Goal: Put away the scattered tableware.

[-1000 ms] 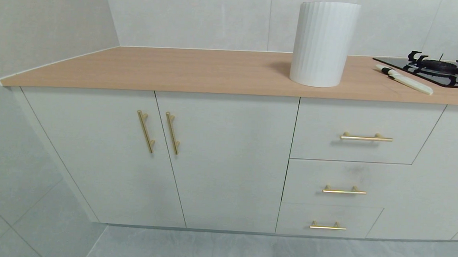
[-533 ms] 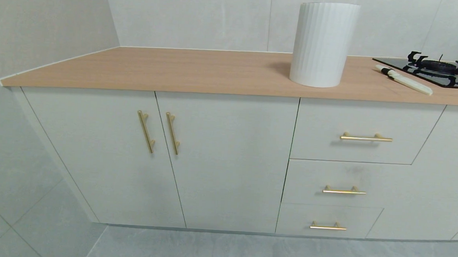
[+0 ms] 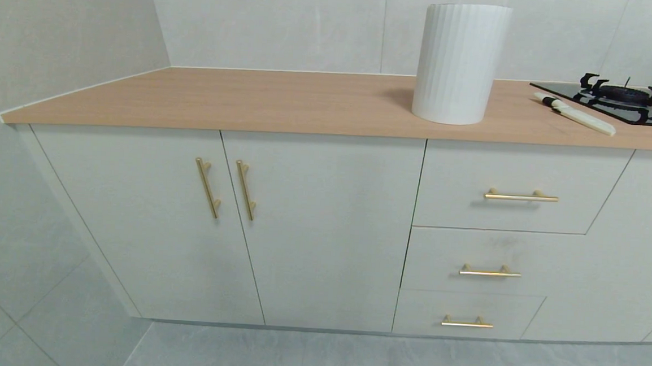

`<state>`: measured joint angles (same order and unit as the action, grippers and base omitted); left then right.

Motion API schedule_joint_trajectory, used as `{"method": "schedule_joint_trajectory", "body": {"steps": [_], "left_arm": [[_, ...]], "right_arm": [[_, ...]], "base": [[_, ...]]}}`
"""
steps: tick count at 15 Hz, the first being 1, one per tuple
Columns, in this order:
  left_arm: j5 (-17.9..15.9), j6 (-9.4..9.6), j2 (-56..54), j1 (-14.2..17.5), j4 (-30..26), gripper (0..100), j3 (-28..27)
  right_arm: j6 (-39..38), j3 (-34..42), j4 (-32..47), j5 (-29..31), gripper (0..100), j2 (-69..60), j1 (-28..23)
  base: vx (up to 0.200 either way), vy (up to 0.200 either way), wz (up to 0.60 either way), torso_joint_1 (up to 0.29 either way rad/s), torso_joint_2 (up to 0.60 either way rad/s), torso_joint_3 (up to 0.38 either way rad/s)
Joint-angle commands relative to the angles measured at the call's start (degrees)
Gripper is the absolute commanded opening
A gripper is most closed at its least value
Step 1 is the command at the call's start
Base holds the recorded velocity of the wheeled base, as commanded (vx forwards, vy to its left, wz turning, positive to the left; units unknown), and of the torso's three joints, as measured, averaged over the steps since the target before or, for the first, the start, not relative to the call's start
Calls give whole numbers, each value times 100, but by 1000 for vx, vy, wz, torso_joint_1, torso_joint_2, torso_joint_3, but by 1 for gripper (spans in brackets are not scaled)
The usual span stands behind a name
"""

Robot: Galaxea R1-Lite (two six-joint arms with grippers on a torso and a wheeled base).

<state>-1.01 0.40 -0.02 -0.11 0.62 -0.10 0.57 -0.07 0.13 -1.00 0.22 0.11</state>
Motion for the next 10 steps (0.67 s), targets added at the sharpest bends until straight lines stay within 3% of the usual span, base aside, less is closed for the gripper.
{"method": "schedule_joint_trajectory", "body": {"steps": [1,10], "left_arm": [[-4,30,2,2,-1,100,1],[171,83,2,2,-1,100,1]], "right_arm": [[-13,7,-40,-41,100,-13,7],[-22,7,-40,-32,100,-22,-2]], "base": [[0,0,0,0,0,0],[0,0,0,0,0,0]]}}
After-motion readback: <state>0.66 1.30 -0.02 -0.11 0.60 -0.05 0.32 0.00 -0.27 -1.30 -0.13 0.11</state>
